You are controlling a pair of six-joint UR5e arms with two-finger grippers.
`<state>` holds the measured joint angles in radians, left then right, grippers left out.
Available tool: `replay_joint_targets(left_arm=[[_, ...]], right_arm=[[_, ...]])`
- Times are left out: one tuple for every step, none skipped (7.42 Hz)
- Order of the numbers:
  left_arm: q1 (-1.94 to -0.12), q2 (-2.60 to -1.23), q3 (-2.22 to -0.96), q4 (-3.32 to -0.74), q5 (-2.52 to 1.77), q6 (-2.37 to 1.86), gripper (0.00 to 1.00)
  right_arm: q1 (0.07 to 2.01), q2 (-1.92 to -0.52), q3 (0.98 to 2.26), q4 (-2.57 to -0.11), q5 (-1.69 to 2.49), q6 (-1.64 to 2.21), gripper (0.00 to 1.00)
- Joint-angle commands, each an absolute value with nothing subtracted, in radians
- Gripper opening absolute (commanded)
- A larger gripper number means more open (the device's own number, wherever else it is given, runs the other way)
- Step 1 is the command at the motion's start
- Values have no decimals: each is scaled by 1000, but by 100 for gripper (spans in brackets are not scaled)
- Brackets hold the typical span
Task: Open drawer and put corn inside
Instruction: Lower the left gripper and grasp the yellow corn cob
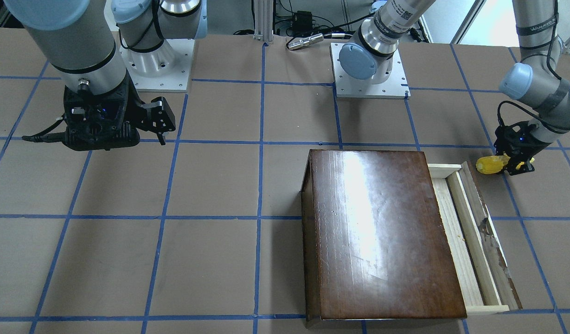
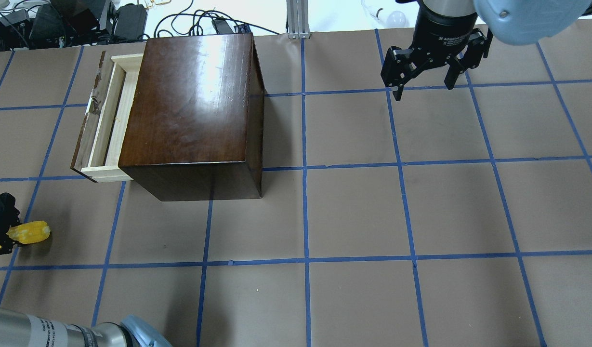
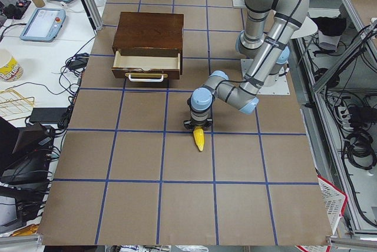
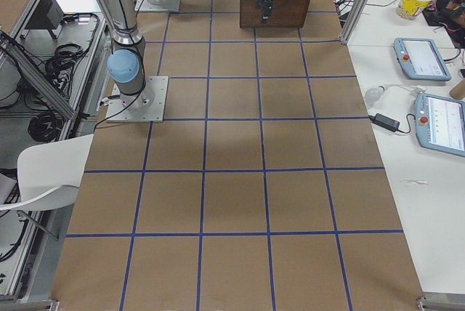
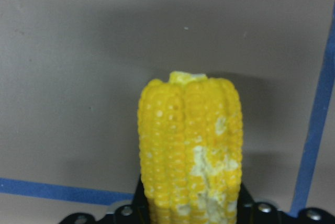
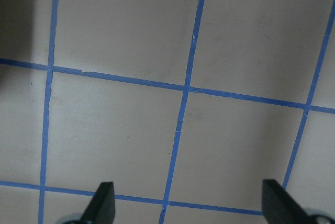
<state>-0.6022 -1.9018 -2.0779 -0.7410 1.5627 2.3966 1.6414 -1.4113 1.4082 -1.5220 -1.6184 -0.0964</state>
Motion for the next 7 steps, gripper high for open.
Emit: replay_joint_targets(left_arm=[[-603, -1882, -2077, -741, 1559, 2393, 0], [-604, -1875, -2068, -741, 1559, 2385, 0], [-609, -1868, -2040, -747, 1555, 2363, 0], [-612, -1858, -2016, -758, 1527, 2356, 0], [-617, -1849, -2000, -768, 1525, 2314, 0], [-629, -1823, -1964, -829, 1520, 2272, 0], [-670, -1800, -1881, -953, 1499, 2234, 0]], right_arm=[[1641, -1411, 1408, -1523, -1618, -97, 100], [1641, -1411, 1408, -1523, -1618, -95, 100], [1641, -1411, 1408, -1522, -1618, -97, 100], [1641, -1411, 1408, -1522, -1618, -95, 100], [1641, -1411, 1408, -1522, -1618, -95, 100], [1641, -1411, 1408, -1522, -1618, -97, 100], [1641, -1411, 1408, -1523, -1618, -97, 100]])
